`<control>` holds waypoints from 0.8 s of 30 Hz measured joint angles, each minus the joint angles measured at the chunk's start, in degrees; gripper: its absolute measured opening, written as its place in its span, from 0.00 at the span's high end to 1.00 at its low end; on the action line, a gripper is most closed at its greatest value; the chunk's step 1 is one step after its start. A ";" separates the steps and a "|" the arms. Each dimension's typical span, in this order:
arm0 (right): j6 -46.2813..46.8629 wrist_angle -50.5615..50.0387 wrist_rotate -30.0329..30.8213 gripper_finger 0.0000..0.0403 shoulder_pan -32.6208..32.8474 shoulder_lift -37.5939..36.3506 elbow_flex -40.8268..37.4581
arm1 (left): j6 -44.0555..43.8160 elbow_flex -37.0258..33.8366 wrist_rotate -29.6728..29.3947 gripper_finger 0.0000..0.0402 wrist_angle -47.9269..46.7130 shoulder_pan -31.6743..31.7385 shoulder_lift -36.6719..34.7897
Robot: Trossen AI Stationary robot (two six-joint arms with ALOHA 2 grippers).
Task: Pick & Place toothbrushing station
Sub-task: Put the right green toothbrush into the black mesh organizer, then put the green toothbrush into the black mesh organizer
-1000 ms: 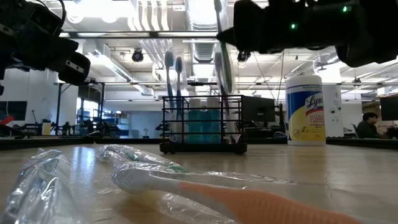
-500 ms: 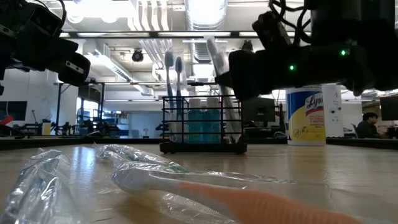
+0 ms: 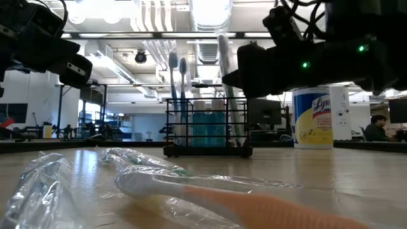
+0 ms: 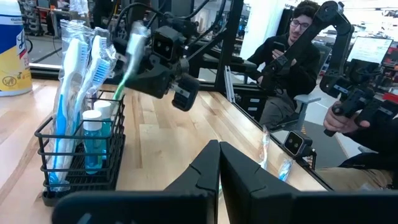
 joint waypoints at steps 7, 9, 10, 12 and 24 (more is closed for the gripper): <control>-0.63 -0.60 5.90 0.70 1.72 -3.13 0.06 | -0.65 -0.02 0.02 0.97 0.02 -0.02 0.00; -0.66 -1.74 5.89 0.68 1.72 -4.59 0.06 | -0.65 -0.02 0.02 0.97 0.02 0.00 0.00; -0.66 -2.39 5.89 0.67 1.71 -5.39 0.06 | -0.65 -0.01 0.02 0.97 0.02 0.00 0.00; -0.54 -3.69 5.89 0.66 1.68 -7.02 0.06 | -0.65 -0.02 0.02 0.97 0.02 -0.02 0.00; -3.91 -6.61 5.69 0.67 5.38 -12.37 2.72 | -0.69 0.00 0.02 0.97 0.04 -0.01 -0.01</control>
